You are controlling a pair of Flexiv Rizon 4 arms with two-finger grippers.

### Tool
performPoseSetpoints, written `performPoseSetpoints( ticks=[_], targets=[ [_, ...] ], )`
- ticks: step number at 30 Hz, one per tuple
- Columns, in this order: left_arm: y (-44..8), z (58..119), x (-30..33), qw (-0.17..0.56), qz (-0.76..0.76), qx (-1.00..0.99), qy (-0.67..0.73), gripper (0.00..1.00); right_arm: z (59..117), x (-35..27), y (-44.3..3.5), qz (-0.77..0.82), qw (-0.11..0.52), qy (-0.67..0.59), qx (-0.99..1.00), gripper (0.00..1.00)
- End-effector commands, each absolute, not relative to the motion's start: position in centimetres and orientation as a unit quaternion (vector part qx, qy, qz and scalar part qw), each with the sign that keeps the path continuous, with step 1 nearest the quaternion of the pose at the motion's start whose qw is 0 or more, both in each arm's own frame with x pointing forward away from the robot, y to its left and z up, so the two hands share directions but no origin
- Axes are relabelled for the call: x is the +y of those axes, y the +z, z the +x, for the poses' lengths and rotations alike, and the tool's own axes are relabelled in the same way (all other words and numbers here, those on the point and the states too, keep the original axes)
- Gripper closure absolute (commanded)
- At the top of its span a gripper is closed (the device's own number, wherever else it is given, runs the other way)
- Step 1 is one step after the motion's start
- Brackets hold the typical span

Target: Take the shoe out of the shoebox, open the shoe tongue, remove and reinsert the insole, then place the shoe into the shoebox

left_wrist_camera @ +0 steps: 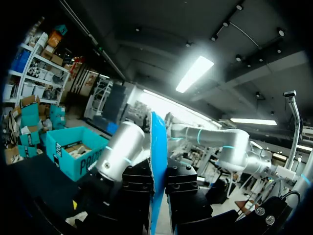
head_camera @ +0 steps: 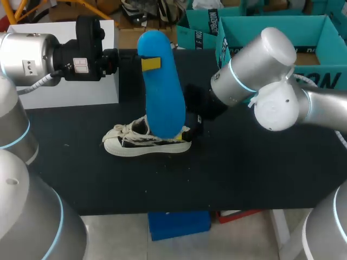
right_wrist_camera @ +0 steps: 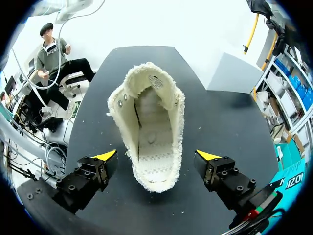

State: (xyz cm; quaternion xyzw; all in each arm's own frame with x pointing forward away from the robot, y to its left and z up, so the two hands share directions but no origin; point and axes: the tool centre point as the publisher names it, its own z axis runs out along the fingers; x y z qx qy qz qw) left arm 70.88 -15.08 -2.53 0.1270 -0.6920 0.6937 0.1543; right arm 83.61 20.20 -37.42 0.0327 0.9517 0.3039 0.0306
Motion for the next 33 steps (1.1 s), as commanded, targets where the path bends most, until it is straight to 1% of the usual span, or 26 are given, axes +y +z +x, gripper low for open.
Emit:
performPoseSetpoints(
  ticks=[1, 33],
  targets=[
    [-2.6, 70.8, -15.2, 0.153, 0.128, -0.692, 0.694, 1.00, 83.6, 20.2, -38.3, 0.033, 0.034, 0.377, 0.925, 0.00],
    [-2.6, 70.8, -15.2, 0.153, 0.128, -0.692, 0.694, 1.00, 82.9, 20.1, -42.3, 0.076, 0.024, 0.422, 0.903, 0.00]
  ],
)
